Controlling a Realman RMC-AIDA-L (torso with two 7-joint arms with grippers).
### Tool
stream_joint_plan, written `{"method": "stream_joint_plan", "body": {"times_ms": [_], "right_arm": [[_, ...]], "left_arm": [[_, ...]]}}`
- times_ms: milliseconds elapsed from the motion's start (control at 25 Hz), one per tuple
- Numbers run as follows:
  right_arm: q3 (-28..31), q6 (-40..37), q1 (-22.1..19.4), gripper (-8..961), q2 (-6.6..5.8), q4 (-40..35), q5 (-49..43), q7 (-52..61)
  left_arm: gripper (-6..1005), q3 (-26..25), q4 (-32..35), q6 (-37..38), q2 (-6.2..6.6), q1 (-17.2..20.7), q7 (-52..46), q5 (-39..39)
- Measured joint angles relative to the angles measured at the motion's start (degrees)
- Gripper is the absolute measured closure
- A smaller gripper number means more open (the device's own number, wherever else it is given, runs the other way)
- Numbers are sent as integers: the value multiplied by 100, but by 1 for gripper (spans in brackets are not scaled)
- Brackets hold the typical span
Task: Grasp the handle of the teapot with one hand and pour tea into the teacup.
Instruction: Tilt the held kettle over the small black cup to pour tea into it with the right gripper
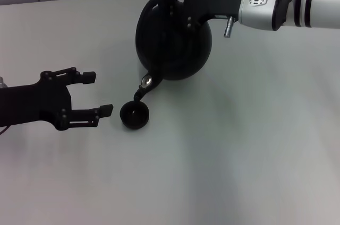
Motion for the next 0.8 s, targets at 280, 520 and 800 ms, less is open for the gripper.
{"method": "stream_joint_plan", "body": {"times_ms": [280,520,800], "right_arm": [[-74,0,-1,857,0,-72,-1,-67],[-80,0,0,857,0,-93,-1,-201],[-90,0,0,857,-1,-98,-1,-282]], "left_arm": [[136,0,0,-38,0,10,0,0],[136,0,-1,-56,0,2,0,0],[136,0,-9,-111,-8,-6,0,0]]}}
